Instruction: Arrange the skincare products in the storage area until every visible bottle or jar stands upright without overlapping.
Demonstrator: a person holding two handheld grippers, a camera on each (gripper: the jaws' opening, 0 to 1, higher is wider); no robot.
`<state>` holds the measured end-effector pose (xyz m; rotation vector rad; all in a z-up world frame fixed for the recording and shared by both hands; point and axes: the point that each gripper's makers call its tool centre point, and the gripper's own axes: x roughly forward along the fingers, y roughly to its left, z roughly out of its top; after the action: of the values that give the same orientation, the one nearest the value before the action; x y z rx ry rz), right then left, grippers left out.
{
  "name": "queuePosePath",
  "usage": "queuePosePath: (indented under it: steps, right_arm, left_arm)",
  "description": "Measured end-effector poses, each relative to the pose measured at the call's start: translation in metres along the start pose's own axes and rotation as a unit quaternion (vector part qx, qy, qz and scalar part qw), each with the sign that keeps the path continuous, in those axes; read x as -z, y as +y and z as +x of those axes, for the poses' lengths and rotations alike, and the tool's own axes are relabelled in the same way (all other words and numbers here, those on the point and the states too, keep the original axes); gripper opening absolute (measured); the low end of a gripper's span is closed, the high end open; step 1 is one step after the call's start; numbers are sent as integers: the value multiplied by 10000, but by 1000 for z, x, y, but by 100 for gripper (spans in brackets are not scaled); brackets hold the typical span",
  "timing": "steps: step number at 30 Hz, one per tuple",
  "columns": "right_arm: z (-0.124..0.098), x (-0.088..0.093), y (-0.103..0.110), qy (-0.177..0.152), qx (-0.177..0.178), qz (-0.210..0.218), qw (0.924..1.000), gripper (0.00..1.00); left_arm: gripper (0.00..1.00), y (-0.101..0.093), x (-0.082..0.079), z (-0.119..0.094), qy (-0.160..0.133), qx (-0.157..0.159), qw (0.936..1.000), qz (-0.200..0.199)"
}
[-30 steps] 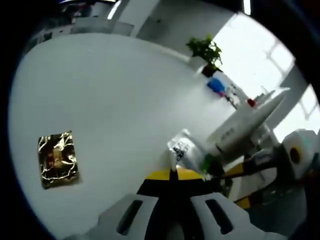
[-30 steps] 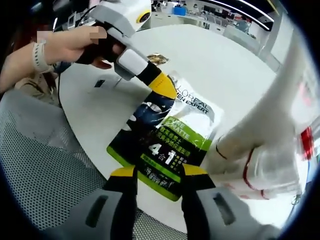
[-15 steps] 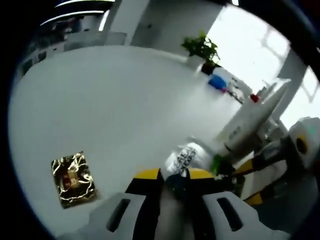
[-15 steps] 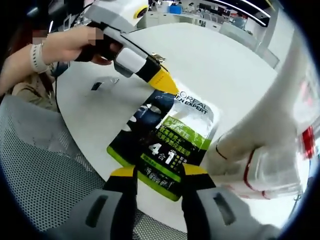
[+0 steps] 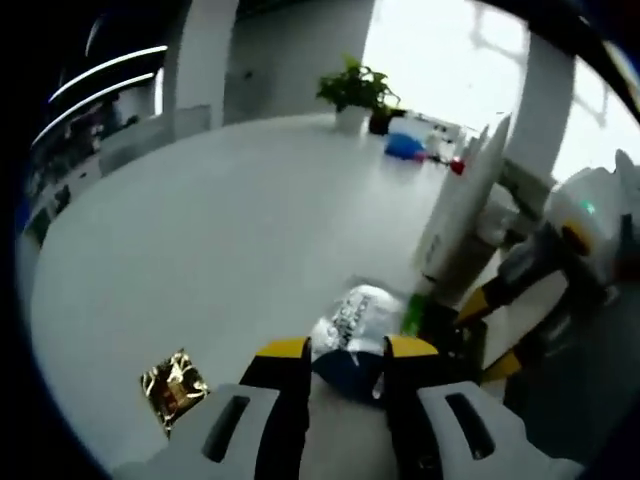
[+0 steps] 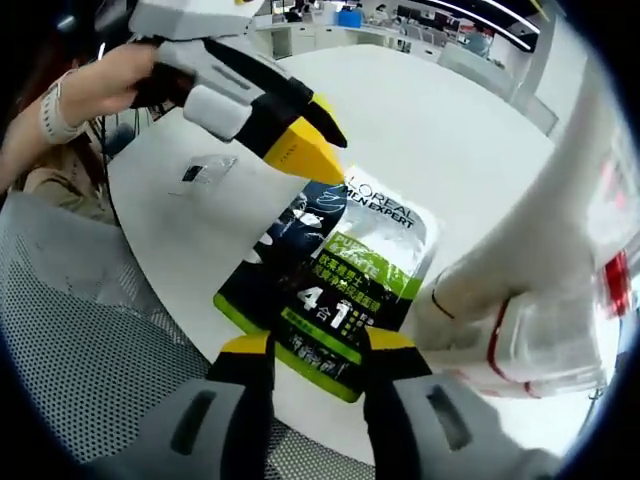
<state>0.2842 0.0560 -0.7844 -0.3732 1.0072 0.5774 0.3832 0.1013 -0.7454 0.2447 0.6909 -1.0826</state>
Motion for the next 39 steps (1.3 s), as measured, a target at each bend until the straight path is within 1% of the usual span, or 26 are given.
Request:
queuePosePath:
  steps: [4,10,12,13,14,17,19,22,31,39]
  right_arm:
    - [0,0,0,5,-1,-7,10000,35]
    - [0,0,-1,10,-8,-3,10000,35]
    - [0,0,-1,8,-10,-3,10000,35]
    - [0,0,-1,12,-13,-3,10000,35]
    - [0,0,-1,16,-17,-2,10000,35]
    - [1,0,-1,35,-26,-6,10000,35]
    - [1,-1,-1,32,-30,-6,10000,35]
    - [1,-1,-1,42,-30,-4,10000,35]
    - [1,-1,0,-34,6,45,10000,35]
    - [0,-1,-1,-21,22,46,10000,35]
  left_arm:
    - [26,-1,11,7,263,78,9996,100]
    - [27,-1,19,12,364,122,9992,91]
    - [27,-2,22,14,440,112,9988,181]
    - [26,-2,23,15,468,89,9985,274]
    - [26,-2,24,15,513,71,9976,457]
    - [28,-2,27,16,564,84,9975,417]
    - [29,0,30,17,659,29,9968,457]
    - [31,3,31,15,662,9,9969,431]
    - [30,5,29,17,631,-26,9970,442]
    - [30,4,28,19,660,-16,9969,430]
